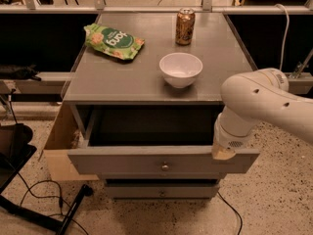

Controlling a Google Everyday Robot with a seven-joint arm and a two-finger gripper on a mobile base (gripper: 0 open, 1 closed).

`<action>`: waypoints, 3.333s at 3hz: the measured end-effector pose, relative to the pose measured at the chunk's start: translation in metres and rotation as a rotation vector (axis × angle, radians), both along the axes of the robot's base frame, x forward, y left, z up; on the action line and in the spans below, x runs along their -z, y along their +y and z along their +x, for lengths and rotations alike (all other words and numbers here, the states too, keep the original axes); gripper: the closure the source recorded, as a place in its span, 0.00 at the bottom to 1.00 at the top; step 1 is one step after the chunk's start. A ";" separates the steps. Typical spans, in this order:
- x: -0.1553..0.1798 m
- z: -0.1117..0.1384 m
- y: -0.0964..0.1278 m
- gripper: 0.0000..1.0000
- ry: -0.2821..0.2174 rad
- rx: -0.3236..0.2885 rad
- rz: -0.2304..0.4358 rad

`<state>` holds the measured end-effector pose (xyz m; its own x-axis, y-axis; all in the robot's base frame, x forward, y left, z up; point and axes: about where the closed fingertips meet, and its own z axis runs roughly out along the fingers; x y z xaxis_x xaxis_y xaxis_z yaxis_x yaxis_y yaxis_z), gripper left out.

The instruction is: Open top drawer

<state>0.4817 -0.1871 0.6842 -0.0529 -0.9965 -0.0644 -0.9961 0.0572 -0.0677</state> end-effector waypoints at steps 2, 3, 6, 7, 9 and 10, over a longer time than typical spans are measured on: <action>-0.026 0.002 0.016 0.27 -0.003 -0.020 -0.097; -0.026 0.001 0.017 0.04 0.002 -0.020 -0.103; 0.047 0.010 -0.028 0.00 0.046 0.100 0.030; 0.055 0.009 -0.030 0.00 0.056 0.105 0.038; 0.037 -0.027 -0.005 0.42 0.097 0.053 0.002; 0.037 -0.034 -0.002 0.65 0.111 0.044 0.001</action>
Offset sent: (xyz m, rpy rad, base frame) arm 0.0055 0.0344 0.0535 -0.1967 -0.0041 0.0414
